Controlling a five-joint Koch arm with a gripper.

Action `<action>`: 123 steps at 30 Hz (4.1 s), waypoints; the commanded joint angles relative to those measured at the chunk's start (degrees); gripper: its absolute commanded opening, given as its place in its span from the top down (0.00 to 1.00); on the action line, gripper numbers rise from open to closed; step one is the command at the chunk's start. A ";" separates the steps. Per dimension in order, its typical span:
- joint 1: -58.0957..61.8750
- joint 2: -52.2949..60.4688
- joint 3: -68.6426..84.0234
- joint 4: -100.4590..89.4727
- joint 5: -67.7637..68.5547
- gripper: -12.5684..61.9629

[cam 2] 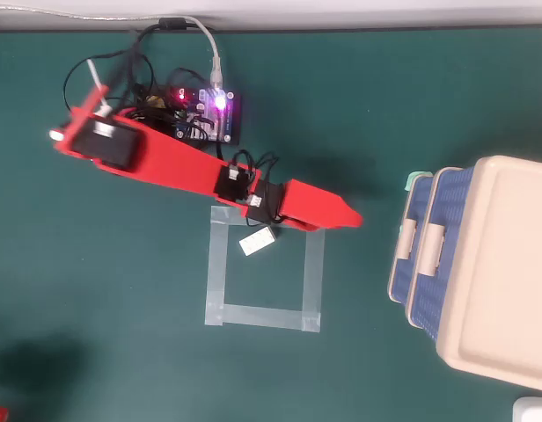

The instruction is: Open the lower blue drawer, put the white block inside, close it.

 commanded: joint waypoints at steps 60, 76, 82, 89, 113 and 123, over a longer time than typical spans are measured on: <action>5.45 42.19 9.93 42.45 10.55 0.37; 25.31 7.56 -40.87 115.49 34.98 0.38; 23.12 6.68 -40.69 115.58 35.42 0.38; 20.39 6.15 -34.72 115.40 35.33 0.38; 19.51 7.56 -33.93 120.41 31.82 0.94; 6.50 21.80 -60.73 124.01 25.22 0.94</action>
